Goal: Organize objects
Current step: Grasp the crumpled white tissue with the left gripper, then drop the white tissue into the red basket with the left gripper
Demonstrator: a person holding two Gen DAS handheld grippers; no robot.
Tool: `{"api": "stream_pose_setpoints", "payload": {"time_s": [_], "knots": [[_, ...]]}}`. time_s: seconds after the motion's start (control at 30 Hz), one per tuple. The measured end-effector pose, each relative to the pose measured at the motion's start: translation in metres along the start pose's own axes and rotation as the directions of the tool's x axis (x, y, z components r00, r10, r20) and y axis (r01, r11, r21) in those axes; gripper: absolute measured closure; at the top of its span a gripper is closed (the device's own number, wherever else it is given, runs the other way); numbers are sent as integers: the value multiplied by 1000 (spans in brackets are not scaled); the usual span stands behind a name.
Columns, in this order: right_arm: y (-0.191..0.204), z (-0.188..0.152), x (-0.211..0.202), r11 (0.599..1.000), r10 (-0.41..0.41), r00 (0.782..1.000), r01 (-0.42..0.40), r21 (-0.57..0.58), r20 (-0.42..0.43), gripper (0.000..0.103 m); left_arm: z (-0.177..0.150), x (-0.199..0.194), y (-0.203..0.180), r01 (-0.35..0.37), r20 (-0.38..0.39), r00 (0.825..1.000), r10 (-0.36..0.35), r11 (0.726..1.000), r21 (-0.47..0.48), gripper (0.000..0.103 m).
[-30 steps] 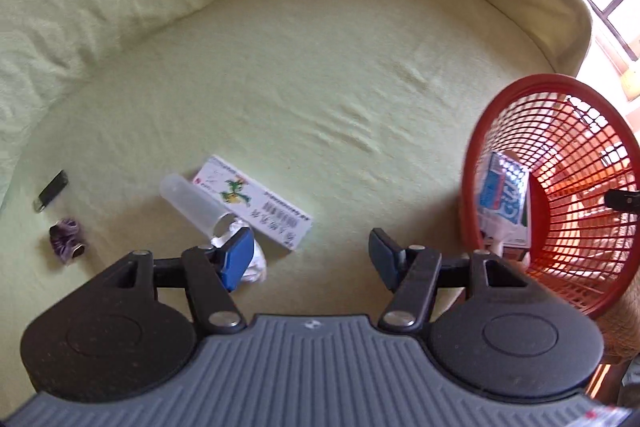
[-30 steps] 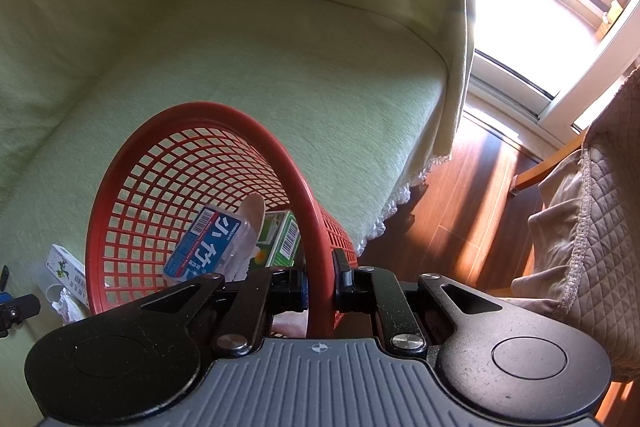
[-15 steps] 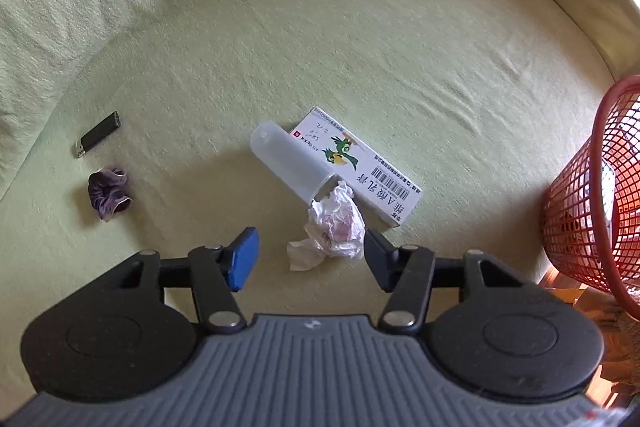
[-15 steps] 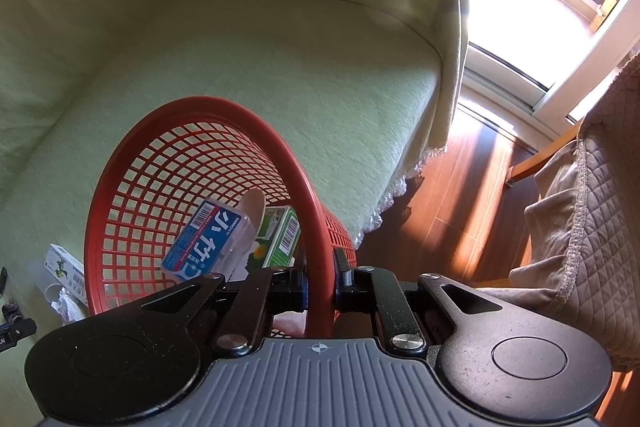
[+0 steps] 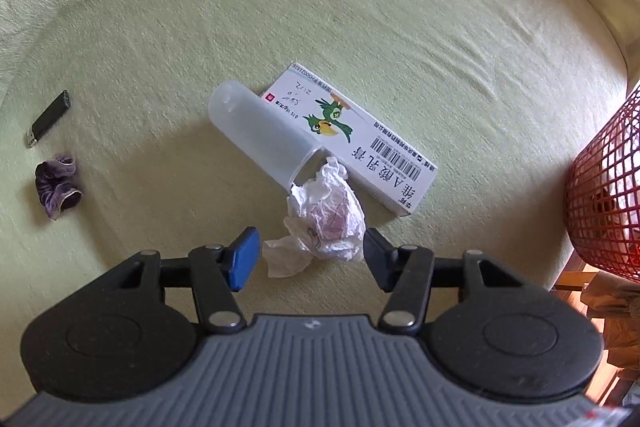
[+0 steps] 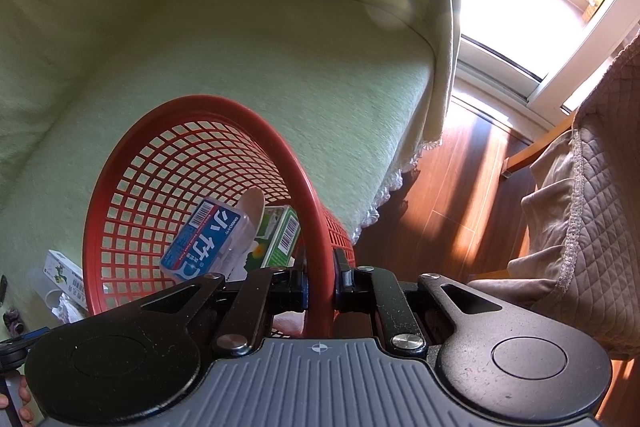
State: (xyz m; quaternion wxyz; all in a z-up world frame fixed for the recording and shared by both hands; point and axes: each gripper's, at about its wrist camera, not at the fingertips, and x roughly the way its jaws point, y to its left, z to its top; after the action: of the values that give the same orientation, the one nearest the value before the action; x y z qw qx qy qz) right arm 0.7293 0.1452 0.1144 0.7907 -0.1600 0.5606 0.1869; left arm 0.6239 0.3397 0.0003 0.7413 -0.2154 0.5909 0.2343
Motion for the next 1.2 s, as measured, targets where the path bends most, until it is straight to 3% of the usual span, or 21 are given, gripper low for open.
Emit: {"api": "stream_pose_setpoints", "payload": {"time_s": [0.27, 0.33, 0.53, 0.87, 1.2], "knots": [[0, 1, 0, 1000, -4, 1000, 4, 6, 1, 95, 6, 23, -6, 29, -16, 999, -30, 999, -24, 52], [0, 1, 0, 1000, -4, 1000, 4, 6, 1, 95, 5, 25, -9, 43, -20, 999, -43, 999, -18, 68], [-1, 1, 0, 1000, -4, 1000, 4, 14, 1, 95, -1, 16, -17, 30, 8, 1000, -30, 999, 39, 75], [-1, 2, 1, 1000, -1, 1000, 1, 17, 0, 95, 8, -24, -19, 48, 30, 998, -48, 999, 25, 77], [-4, 1, 1, 1000, 7, 1000, -7, 22, 2, 95, 24, -92, -55, 132, 81, 987, -139, 988, 77, 77]]}}
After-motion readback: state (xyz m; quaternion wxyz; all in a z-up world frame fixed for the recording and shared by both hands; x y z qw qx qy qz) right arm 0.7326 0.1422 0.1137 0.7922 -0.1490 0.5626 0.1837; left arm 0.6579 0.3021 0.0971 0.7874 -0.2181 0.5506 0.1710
